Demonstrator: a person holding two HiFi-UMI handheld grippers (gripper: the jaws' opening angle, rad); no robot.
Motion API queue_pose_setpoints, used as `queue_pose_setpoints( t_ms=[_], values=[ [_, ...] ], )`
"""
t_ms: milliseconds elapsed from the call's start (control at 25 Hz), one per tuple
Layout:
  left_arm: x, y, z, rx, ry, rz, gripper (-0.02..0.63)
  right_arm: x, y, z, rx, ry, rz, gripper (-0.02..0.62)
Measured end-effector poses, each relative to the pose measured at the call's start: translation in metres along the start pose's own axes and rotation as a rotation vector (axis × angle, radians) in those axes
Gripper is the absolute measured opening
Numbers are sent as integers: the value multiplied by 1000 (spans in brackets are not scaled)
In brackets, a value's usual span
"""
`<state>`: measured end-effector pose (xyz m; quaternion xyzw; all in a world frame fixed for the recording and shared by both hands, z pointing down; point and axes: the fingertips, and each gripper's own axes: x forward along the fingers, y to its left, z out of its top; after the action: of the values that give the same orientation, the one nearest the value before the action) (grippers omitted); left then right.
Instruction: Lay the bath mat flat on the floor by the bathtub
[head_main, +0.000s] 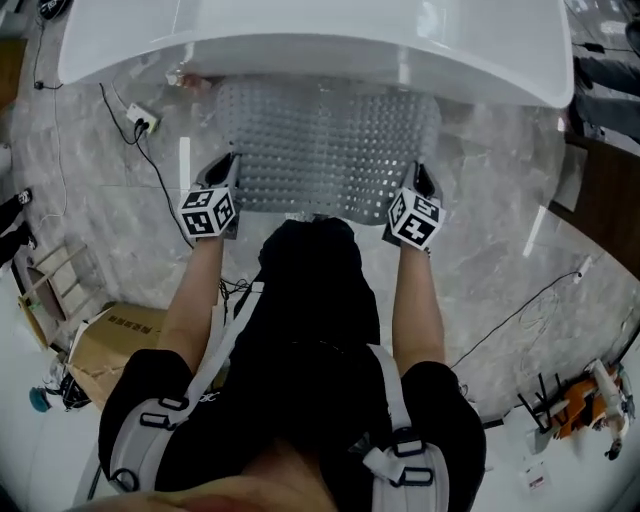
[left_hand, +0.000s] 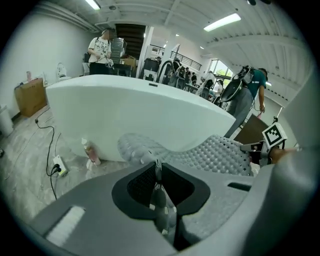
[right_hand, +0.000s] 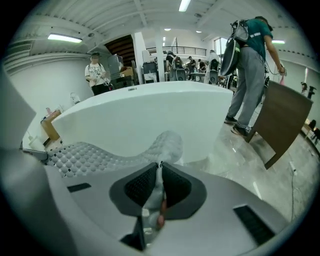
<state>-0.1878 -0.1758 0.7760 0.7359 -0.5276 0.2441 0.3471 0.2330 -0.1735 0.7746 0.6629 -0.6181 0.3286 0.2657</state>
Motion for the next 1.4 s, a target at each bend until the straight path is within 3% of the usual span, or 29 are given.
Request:
queue_pose_setpoints(
  t_ms=[240,320,440,600,800,1040,1160,1240,1320,1360,1400],
  values=[
    [148,65,-81,-62,-46,52,43,156,-27,-75,18,-31,-15,41],
    [193,80,-108,-45,-54,64,43,202,-38,-98,-9,-40,-18,41],
    [252,97,-149,-20,-35,67,43,258,-59,-135,-18,-20,-19,41],
    [306,134,-197,-46,41,92,43,319,-71,-184,-50,55,-38,41],
    [334,155,-245,-81,181,155,54,348,-113,-232,-18,197,-80,52],
    [348,149,-257,40,304,226,77,362,-139,-261,-14,331,-117,71],
    [349,162,-259,51,307,244,119,372,-136,-268,22,343,-156,115],
    [342,164,-252,46,273,241,166,365,-136,-258,31,298,-171,157],
    [325,163,-234,32,230,238,166,346,-126,-236,29,232,-148,168],
    [314,160,-221,32,211,238,164,333,-116,-223,17,204,-119,148],
    [300,155,-205,41,190,237,118,318,-103,-207,-4,184,-82,6]
  ],
)
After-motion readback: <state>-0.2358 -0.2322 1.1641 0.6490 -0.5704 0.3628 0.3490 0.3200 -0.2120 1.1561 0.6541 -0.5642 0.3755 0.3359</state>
